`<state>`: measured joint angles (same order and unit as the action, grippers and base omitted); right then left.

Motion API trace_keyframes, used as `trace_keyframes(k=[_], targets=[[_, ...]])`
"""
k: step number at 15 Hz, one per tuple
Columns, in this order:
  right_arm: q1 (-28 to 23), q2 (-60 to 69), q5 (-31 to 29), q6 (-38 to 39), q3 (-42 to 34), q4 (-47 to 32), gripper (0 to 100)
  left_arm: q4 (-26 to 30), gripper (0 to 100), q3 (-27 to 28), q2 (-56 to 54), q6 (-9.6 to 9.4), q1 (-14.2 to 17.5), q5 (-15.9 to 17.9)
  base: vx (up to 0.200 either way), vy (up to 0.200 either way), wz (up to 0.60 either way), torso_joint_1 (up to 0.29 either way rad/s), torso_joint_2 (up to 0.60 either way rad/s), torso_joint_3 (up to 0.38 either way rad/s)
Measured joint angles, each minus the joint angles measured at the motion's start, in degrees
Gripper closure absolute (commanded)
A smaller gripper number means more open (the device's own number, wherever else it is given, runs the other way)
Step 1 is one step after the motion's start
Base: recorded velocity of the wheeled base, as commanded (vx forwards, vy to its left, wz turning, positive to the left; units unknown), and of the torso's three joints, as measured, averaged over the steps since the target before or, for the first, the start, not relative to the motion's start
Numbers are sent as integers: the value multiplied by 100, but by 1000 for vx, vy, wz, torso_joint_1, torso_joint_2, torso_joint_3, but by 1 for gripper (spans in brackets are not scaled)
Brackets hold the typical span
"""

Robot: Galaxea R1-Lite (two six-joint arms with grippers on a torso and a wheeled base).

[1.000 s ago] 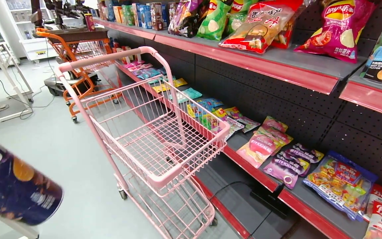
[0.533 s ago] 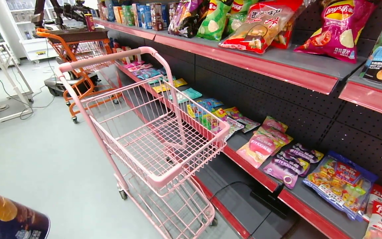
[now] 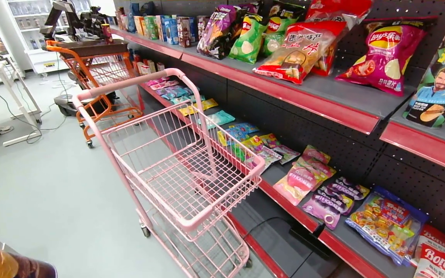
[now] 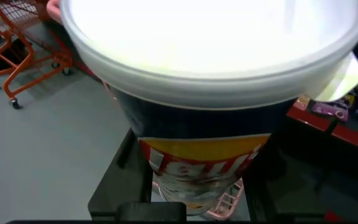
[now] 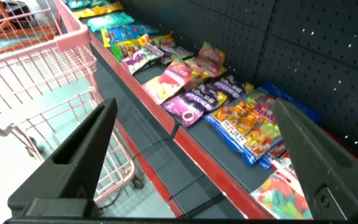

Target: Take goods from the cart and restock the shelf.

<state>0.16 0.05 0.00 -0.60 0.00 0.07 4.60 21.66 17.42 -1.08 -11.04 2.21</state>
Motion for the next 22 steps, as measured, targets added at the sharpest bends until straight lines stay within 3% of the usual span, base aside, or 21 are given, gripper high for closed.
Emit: trace_keyframes(k=[13, 17, 22], targets=[[-2, 0, -10, 0, 0, 2, 0, -9, 100, -13, -45, -165, -4, 0, 0, 0, 0, 200, -552, -353], [-2, 0, -10, 0, 0, 0, 0, -6, 100, -80, -54, -290, -4, 0, 0, 0, 0, 178, -425, -249], [-2, 0, -10, 0, 0, 0, 0, 5, 100, -141, -105, -301, -4, 0, 0, 0, 0, 161, -375, -213]])
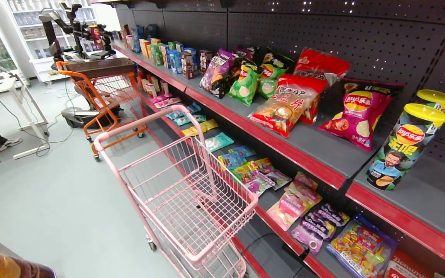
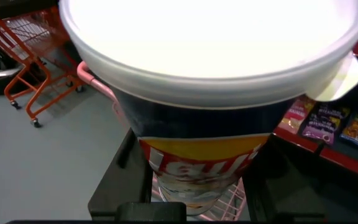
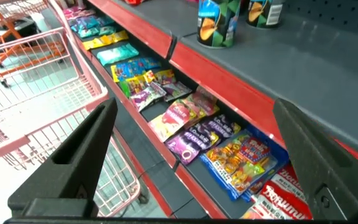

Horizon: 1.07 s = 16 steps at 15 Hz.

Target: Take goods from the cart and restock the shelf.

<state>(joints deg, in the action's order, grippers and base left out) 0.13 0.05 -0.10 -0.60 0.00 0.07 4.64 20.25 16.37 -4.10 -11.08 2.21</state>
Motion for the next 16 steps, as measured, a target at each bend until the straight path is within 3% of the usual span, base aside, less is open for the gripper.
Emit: trace_keyframes(k=[4, 7, 11, 16], targets=[[-4, 0, 0, 9, 0, 2, 0, -7, 100, -27, -59, -4, 1, -2, 0, 0, 0, 132, -288, -164], [-4, 0, 0, 9, 0, 0, 0, 2, 100, -30, -72, -22, 0, -40, 0, 0, -600, 18, -25, -20], [-6, 0, 0, 9, 0, 0, 0, 61, 100, -93, -94, -241, 4, -77, 0, 0, -600, 5, -2, -1], [-4, 0, 0, 9, 0, -2, 0, 77, 100, -178, -146, -312, 4, -87, 0, 0, -600, 3, -1, 2]])
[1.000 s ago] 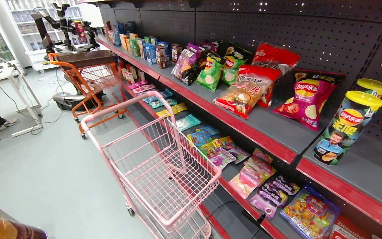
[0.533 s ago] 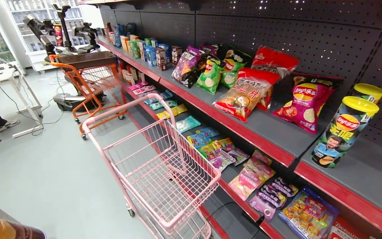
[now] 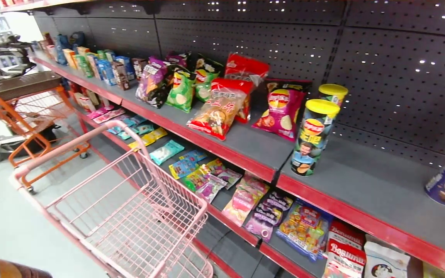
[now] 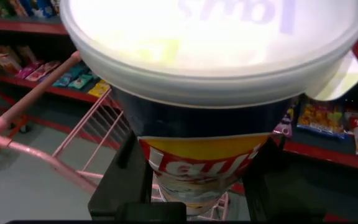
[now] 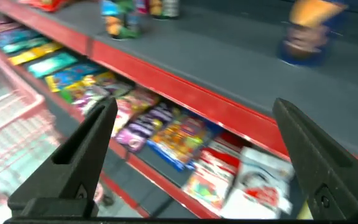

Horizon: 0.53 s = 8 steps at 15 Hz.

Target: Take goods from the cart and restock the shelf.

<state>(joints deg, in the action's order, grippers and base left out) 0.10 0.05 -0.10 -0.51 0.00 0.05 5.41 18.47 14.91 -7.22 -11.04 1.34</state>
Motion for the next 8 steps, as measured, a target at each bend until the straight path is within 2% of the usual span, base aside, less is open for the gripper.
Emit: trace_keyframes(k=[2, 8], targets=[[-2, 0, 0, 0, 0, 2, 0, 9, 100, -43, -55, -165, 0, -11, 0, 0, -600, 0, 5, 2], [0, 0, 0, 2, 0, 0, 0, -5, 100, -116, -113, -158, 11, -59, 0, 0, -600, 0, 0, 1]])
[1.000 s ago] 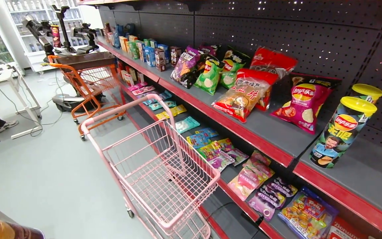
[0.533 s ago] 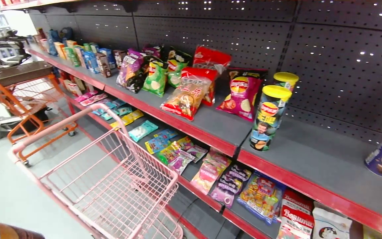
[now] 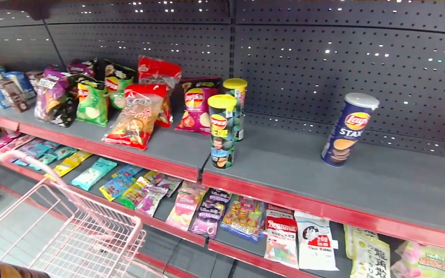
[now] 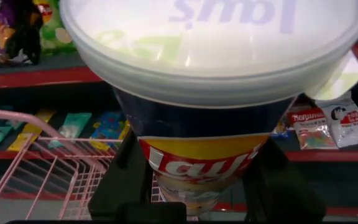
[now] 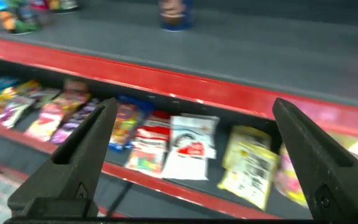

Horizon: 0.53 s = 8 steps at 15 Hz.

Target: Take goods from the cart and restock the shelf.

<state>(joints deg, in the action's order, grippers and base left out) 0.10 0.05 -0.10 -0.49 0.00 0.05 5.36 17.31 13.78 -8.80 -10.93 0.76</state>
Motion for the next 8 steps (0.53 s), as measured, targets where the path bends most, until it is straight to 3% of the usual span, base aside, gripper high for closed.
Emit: trace_keyframes(k=[1, 3, 8], targets=[[1, 0, 5, -2, 0, 0, 0, -1, 100, 0, 5, 0, -2, -7, 0, 0, -600, 2, 2, 2], [1, 0, 7, -2, 0, -2, 0, 0, 100, 0, 41, -6, 7, -219, 0, 0, 0, 0, 0, 0], [0, 0, 15, 0, 0, 5, 0, -12, 100, 85, 216, -37, 20, -338, 0, 0, 0, 0, 0, 0]])
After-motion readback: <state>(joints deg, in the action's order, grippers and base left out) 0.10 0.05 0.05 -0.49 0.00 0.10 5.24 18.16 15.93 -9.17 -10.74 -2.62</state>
